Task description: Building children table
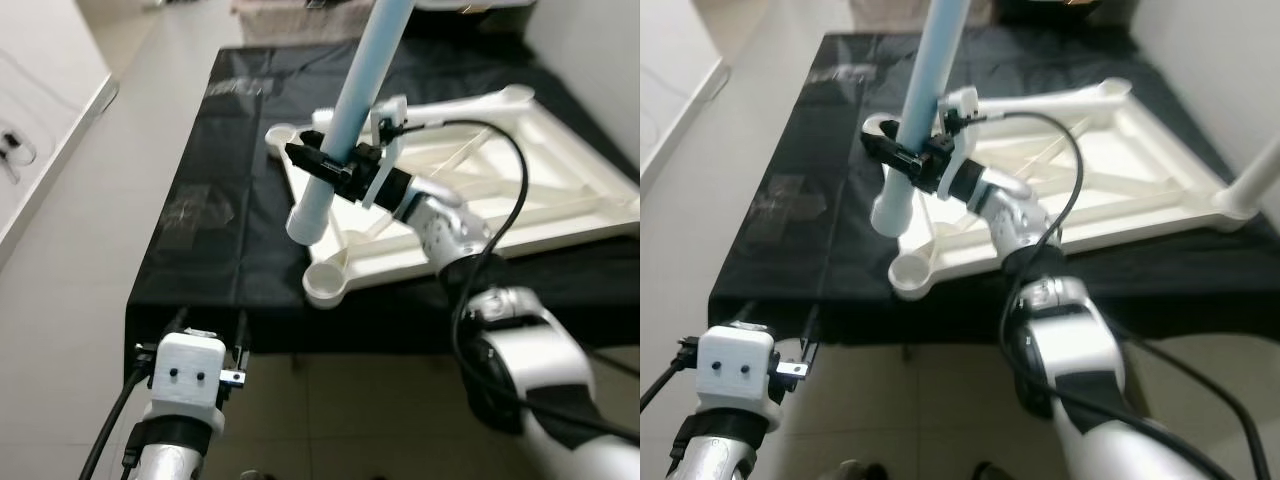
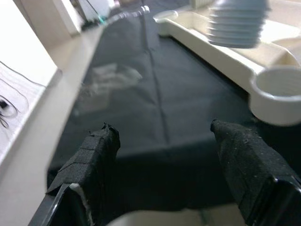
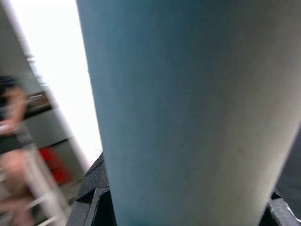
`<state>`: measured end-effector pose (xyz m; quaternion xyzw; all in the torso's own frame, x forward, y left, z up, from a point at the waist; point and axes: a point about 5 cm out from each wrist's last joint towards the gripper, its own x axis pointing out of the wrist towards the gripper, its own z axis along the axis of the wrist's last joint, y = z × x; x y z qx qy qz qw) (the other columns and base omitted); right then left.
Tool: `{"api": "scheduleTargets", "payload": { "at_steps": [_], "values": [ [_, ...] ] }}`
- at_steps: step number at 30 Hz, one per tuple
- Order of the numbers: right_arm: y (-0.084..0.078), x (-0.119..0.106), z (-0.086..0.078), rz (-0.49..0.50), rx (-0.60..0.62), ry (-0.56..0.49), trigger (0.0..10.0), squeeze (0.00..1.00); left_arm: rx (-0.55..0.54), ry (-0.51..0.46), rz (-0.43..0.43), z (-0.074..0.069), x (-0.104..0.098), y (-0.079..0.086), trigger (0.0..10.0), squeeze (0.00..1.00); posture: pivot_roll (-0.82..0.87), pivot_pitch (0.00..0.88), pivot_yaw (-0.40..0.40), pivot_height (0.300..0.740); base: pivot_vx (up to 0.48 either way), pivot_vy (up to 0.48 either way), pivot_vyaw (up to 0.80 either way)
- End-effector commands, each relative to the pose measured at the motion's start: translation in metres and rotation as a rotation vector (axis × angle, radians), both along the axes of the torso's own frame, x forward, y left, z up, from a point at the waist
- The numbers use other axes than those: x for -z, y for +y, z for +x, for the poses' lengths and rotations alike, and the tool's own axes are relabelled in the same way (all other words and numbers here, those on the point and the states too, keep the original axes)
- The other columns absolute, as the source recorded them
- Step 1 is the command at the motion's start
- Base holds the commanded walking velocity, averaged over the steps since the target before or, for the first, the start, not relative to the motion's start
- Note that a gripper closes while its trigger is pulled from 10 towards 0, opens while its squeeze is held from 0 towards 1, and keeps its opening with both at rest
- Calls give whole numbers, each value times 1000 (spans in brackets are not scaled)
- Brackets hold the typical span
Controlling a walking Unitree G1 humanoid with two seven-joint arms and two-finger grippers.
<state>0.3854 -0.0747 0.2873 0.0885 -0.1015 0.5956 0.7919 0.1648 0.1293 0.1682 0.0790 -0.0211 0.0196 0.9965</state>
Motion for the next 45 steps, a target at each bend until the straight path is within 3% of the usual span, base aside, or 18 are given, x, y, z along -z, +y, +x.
{"api": "scheduleTargets", "payload": {
  "at_steps": [1,8,15,22,27,32,45],
  "values": [
    [6,-4,-6,-21,-137,-47,10000,0,1,20,-1,-6,-1,-2,10000,0,143,321,16,740,0,0,0],
    [7,-7,-11,-22,-278,-67,10000,0,0,34,-14,-12,-3,-6,10000,0,156,334,9,740,0,0,0],
    [-18,-4,-10,-53,-332,-64,10000,0,-1,34,-20,-12,-6,-7,10000,0,148,328,14,740,0,0,0],
    [-28,-5,-12,-89,-355,-101,10000,0,-3,43,-15,-10,-3,-7,10000,0,141,313,12,740,0,0,0],
    [-28,-3,-13,-132,-355,-110,10000,0,-3,44,-11,-9,-3,-6,10000,0,141,304,15,740,0,0,0],
    [-20,13,-16,-288,-377,-142,10000,0,-1,39,-4,-8,-4,-5,10000,0,147,298,18,740,0,0,0],
    [-9,24,-17,-404,-394,-207,10000,0,-2,36,-1,-8,-5,-7,10000,0,147,296,10,740,0,0,0]
  ]
}}
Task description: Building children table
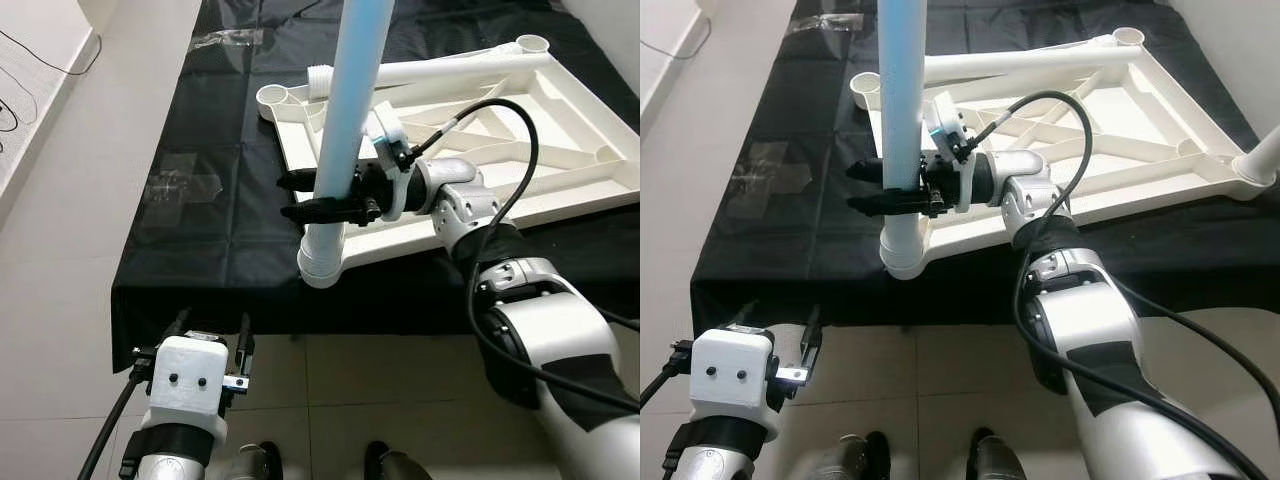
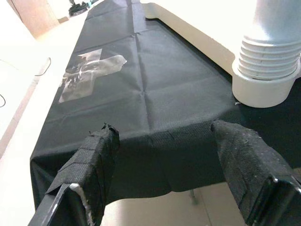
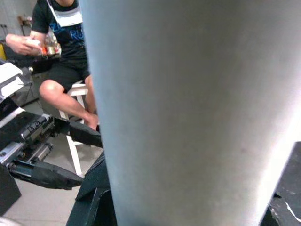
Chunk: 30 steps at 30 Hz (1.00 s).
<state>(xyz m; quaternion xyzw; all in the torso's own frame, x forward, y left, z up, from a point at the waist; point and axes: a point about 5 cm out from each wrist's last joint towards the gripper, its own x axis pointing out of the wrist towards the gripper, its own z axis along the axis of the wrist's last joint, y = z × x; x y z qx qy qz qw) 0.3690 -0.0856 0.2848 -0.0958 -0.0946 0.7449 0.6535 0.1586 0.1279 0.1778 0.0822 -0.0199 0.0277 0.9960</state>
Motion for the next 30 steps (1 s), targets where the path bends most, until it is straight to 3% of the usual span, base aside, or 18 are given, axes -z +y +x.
{"api": "scheduleTargets", "payload": {
  "at_steps": [1,5,12,15,19,30],
  "values": [
    [2,21,-1,-104,-4,42,10000,0,14,35,-7,-2,5,-5,10000,0,147,296,10,740,0,0,0],
    [14,27,-3,-178,-41,16,10000,0,19,35,-5,-2,5,-7,10000,0,148,287,4,740,0,0,0],
    [23,32,-5,-206,-65,16,10000,0,18,33,-4,-3,4,-7,10000,0,150,286,0,740,0,0,0],
    [38,35,-9,-181,-113,57,10000,0,17,32,-4,-6,3,-8,10000,0,156,290,-11,740,0,0,0],
    [44,35,-10,-170,-127,66,10000,0,19,29,-5,-8,1,-9,10000,0,163,295,-18,740,0,0,0],
    [81,12,-20,-96,-238,34,10000,0,17,4,-8,-14,-12,-12,10000,0,212,361,-44,740,0,0,0]
  ]
}}
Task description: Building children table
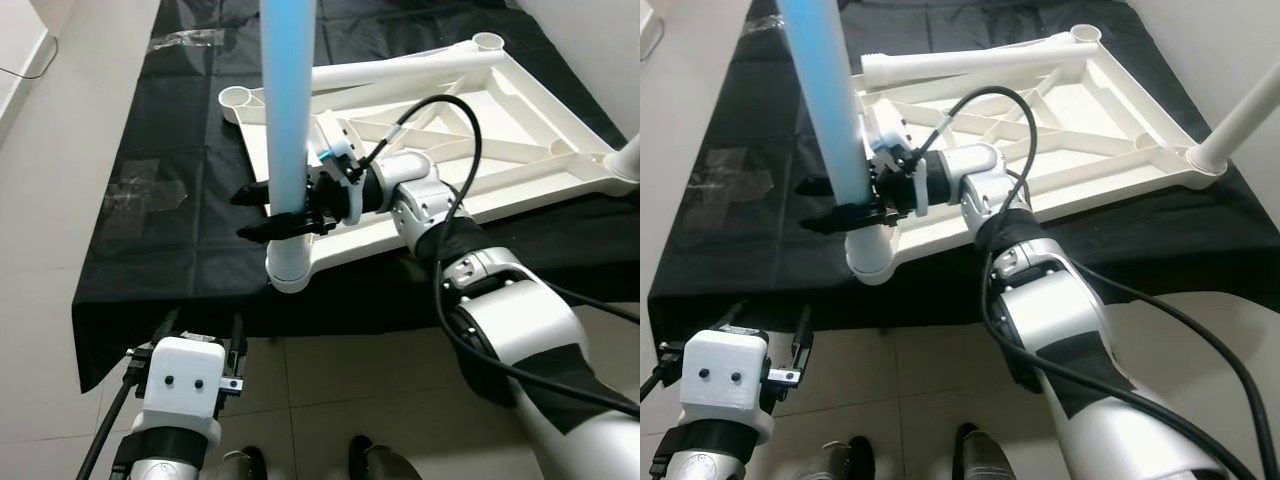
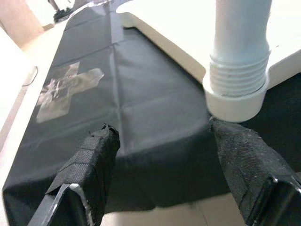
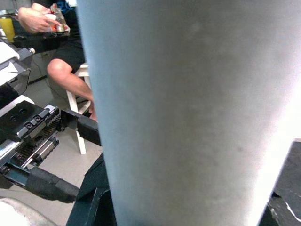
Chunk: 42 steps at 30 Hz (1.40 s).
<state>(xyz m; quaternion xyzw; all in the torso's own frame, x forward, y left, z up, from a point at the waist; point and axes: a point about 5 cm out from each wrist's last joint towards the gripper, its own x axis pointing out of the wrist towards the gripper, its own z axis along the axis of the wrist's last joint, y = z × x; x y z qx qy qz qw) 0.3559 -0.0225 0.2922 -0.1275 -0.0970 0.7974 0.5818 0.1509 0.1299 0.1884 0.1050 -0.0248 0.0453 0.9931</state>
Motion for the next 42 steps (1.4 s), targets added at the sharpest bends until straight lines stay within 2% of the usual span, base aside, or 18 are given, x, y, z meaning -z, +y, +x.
{"api": "scheduleTargets", "payload": {
  "at_steps": [1,5,12,15,20,27,29,31,32,33,34,35,36,37,40,42],
  "values": [
    [17,19,-7,-44,-64,87,10000,0,53,16,-53,-6,-1,-14,10000,0,212,361,-44,740,0,0,0],
    [31,7,-12,9,-111,72,10000,0,52,18,-51,-8,-4,-16,10000,0,227,374,-52,740,0,0,0],
    [42,0,-19,42,-160,51,10000,0,46,23,-48,-11,-5,-16,10000,0,238,382,-54,740,0,0,0],
    [44,1,-21,18,-171,-3,10000,0,45,27,-42,-11,-5,-16,10000,0,234,381,-54,740,0,0,0],
    [35,13,-17,-95,-138,-111,10000,0,51,27,-29,-9,-4,-16,10000,0,218,371,-49,740,0,0,0],
    [21,24,-7,-219,-54,-115,10000,0,55,22,-26,-3,-2,-16,10000,0,191,348,-43,740,0,0,0],
    [21,24,-7,-219,-54,-115,10000,0,55,22,-26,-3,-2,-16,10000,0,191,348,-43,740,0,0,0],
    [17,28,-1,-250,39,-72,10000,0,59,21,-23,-1,0,-17,10000,0,178,336,-47,740,0,0,0],
    [17,28,-1,-250,39,-72,10000,0,59,21,-23,-1,0,-17,10000,0,178,336,-47,740,0,0,0],
    [17,29,3,-243,104,-35,10000,0,58,20,-22,0,0,-17,10000,0,178,333,-48,740,0,0,0],
    [19,29,6,-220,174,10,10000,0,56,20,-20,0,1,-17,10000,0,177,330,-50,740,0,0,0],
    [19,29,6,-220,174,10,10000,0,56,20,-20,0,1,-17,10000,0,177,330,-50,740,0,0,0],
    [20,29,9,-198,224,49,10000,0,55,20,-20,0,1,-16,10000,0,177,330,-50,740,0,0,0],
    [20,29,9,-198,224,49,10000,0,55,20,-20,0,1,-16,10000,0,177,330,-50,740,0,0,0],
    [22,26,16,-111,358,99,10000,0,50,22,-18,-1,2,-15,10000,0,176,329,-52,740,0,0,0],
    [22,24,18,-75,394,111,10000,0,48,24,-16,-1,2,-15,10000,0,176,329,-52,740,0,0,0]
  ]
}}
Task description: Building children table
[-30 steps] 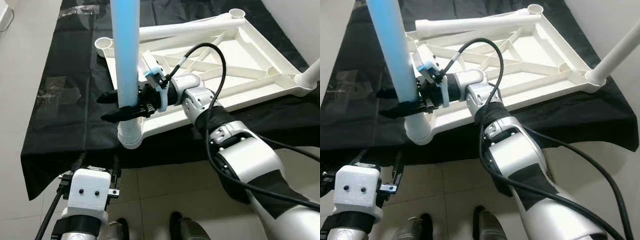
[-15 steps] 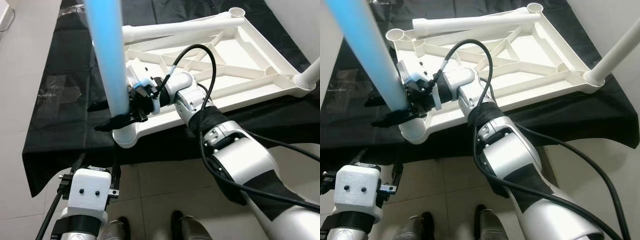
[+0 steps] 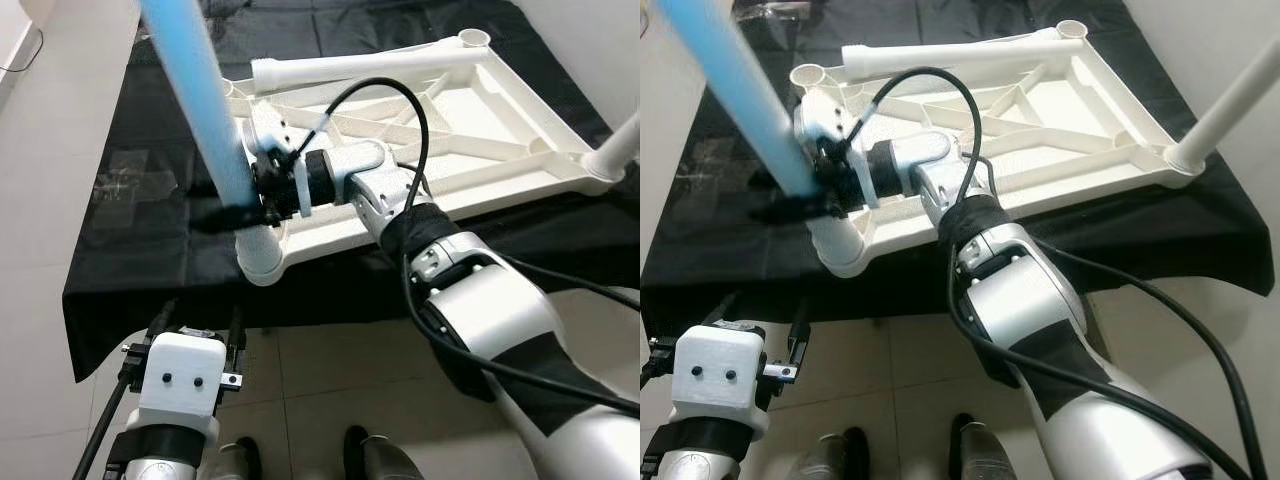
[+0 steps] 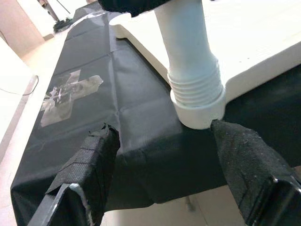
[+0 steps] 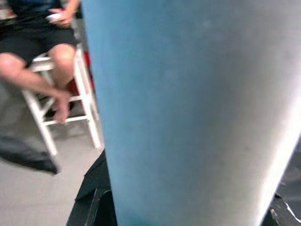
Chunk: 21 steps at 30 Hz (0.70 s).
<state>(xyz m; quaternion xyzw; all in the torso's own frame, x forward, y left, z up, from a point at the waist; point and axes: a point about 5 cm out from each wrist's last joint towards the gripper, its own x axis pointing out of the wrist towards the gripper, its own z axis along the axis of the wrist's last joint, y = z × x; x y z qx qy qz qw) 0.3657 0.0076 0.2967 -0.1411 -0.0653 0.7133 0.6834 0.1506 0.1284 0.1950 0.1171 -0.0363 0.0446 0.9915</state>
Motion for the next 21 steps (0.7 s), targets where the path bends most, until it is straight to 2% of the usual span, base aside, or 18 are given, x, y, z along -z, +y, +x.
{"api": "scheduleTargets", "payload": {
  "at_steps": [1,4,9,14,18,19,21],
  "values": [
    [-10,29,10,-2,158,99,10000,0,44,49,-39,-1,9,-13,10000,0,174,327,-52,740,0,0,0],
    [-15,32,12,30,183,95,10000,0,43,51,-38,-1,10,-13,10000,0,175,327,-51,740,0,0,0],
    [-19,43,10,15,155,103,10000,0,38,45,-31,1,9,-10,10000,0,175,327,-51,740,0,0,0],
    [-19,43,10,39,169,103,10000,0,38,44,-27,1,9,-10,10000,0,175,327,-51,740,0,0,0],
    [-22,47,13,24,228,98,10000,0,39,45,-26,0,9,-10,10000,0,178,329,-45,740,0,0,0],
    [-24,50,17,20,307,105,10000,0,38,43,-26,0,9,-10,10000,0,178,329,-45,740,0,0,0],
    [-25,50,19,22,341,106,10000,0,39,43,-25,0,9,-10,10000,0,178,329,-45,740,0,0,0]
  ]
}}
